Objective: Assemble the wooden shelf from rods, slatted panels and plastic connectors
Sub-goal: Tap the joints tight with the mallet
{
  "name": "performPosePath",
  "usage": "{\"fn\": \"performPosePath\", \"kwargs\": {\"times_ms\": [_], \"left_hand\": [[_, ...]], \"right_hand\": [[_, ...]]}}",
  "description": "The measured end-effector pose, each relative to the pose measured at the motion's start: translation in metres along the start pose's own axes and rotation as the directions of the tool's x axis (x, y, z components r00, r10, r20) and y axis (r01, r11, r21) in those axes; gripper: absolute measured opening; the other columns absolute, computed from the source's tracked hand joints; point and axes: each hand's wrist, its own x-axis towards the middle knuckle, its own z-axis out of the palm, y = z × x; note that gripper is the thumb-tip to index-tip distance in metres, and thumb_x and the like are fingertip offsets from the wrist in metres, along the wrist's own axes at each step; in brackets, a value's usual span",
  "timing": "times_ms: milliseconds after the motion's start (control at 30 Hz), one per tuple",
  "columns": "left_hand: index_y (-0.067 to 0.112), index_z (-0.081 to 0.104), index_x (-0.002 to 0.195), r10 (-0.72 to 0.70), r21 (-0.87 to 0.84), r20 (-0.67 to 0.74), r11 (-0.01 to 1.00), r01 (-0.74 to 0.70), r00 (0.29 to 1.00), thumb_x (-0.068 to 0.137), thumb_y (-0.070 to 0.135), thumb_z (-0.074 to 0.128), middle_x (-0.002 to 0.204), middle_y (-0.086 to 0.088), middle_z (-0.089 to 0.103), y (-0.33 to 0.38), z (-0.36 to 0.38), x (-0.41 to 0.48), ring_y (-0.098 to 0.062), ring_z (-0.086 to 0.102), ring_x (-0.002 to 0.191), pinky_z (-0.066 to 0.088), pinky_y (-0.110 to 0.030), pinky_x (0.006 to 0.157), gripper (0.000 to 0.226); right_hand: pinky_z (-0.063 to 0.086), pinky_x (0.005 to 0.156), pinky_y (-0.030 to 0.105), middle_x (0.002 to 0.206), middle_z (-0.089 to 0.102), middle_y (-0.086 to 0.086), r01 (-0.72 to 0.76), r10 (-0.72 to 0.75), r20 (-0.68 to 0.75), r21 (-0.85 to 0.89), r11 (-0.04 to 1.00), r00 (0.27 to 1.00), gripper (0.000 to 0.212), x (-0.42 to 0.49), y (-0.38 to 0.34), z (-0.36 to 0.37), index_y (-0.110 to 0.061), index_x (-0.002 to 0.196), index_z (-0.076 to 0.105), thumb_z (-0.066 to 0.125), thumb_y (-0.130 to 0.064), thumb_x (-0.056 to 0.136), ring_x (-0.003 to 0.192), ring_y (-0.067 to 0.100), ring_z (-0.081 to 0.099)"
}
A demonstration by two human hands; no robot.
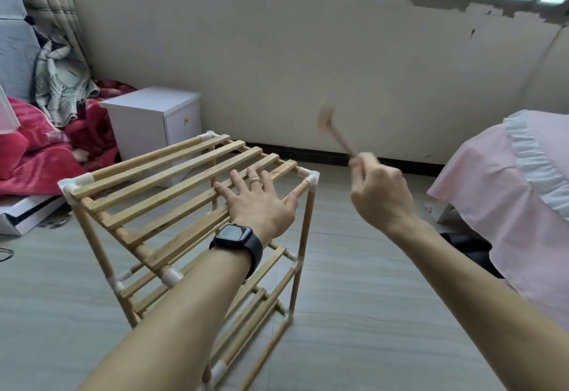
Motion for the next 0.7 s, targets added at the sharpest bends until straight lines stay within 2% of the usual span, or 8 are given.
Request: {"fn": "performPosePath", "kwargs": {"times_ms": [67,200,233,300,367,500,600,700], "left_hand": [[0.016,0.001,0.162,0.005,-0.005,0.001,1.0,-0.005,1.0,0.089,0.081,-0.001,0.169,-0.016,-0.002,0.0,0.0,0.0,-0.046,-0.005,0.153,-0.004,-0.074,0.114,0.097],[0.015,0.0,0.162,0.022,0.02,0.001,1.0,-0.022,1.0,0.093,0.075,0.023,0.168,-0.017,-0.003,-0.001,0.0,0.0,-0.048,-0.005,0.152,-0.002,-0.075,0.113,0.094],[0.015,0.0,0.162,0.029,0.028,0.015,0.999,-0.029,0.999,0.093,0.068,0.034,0.168,-0.018,-0.004,0.0,-0.001,0.0,-0.048,-0.004,0.152,-0.001,-0.076,0.113,0.093],[0.015,0.003,0.161,0.048,0.017,0.03,0.999,-0.048,0.998,0.089,0.049,0.05,0.169,-0.017,-0.001,-0.001,-0.004,0.0,-0.049,-0.001,0.152,0.003,-0.077,0.114,0.093],[0.017,0.012,0.16,0.085,-0.013,0.032,0.996,-0.085,0.996,0.083,0.039,0.056,0.169,-0.011,0.007,-0.005,-0.008,0.001,-0.049,0.004,0.151,0.007,-0.076,0.114,0.092],[0.024,0.017,0.158,0.177,-0.057,0.054,0.983,-0.174,0.983,0.075,0.031,0.064,0.167,-0.004,0.021,-0.026,-0.012,0.006,-0.041,0.01,0.153,0.008,-0.07,0.116,0.096],[0.034,0.017,0.159,0.24,-0.123,0.089,0.966,-0.228,0.967,0.074,0.022,0.07,0.163,-0.003,0.032,-0.053,-0.017,0.011,-0.029,0.01,0.155,0.009,-0.059,0.123,0.101],[0.042,0.026,0.152,0.274,-0.151,0.074,0.954,-0.26,0.959,0.077,0.012,0.069,0.155,-0.002,0.041,-0.082,-0.02,0.011,-0.023,0.023,0.15,0.014,-0.057,0.122,0.091]], "right_hand": [[0.044,0.067,0.036,0.084,0.062,0.006,-0.101,0.138,0.234,-0.163,0.981,0.962,0.033,0.0,0.002,-0.001,-0.016,0.108,0.062,0.036,-0.036,0.107,0.073,0.028,0.055],[0.039,0.061,0.036,0.067,0.056,-0.004,-0.039,0.057,-0.149,0.12,0.992,0.987,0.029,-0.008,0.006,-0.004,-0.016,0.109,0.061,0.039,-0.033,0.108,0.065,0.029,0.053],[0.04,0.059,0.036,0.066,0.055,-0.004,-0.029,0.042,-0.119,0.102,0.994,0.992,0.029,-0.01,0.007,-0.004,-0.015,0.109,0.06,0.038,-0.033,0.108,0.063,0.028,0.055],[0.04,0.058,0.034,0.076,0.059,0.002,-0.092,0.104,0.176,-0.074,0.993,0.979,0.032,-0.014,0.007,0.001,-0.015,0.109,0.061,0.035,-0.035,0.108,0.066,0.024,0.056],[0.039,0.06,0.034,0.083,0.064,0.007,-0.15,0.167,0.224,-0.091,0.984,0.96,0.033,-0.015,0.013,0.0,-0.017,0.108,0.064,0.037,-0.036,0.107,0.07,0.025,0.057],[0.035,0.056,0.033,0.072,0.064,0.002,-0.171,0.167,0.045,0.103,0.98,0.985,0.031,-0.024,0.012,-0.004,-0.021,0.101,0.064,0.038,-0.037,0.106,0.067,0.025,0.058],[0.036,0.05,0.03,0.067,0.061,-0.002,-0.213,0.195,0.095,0.246,0.946,0.976,0.028,-0.04,0.007,0.003,-0.022,0.098,0.063,0.039,-0.034,0.107,0.057,0.016,0.054],[0.042,0.059,0.029,0.074,0.059,-0.002,-0.32,0.265,0.182,0.473,0.821,0.947,0.03,-0.063,0.005,0.015,-0.021,0.101,0.066,0.039,-0.032,0.108,0.068,0.014,0.054]]}}
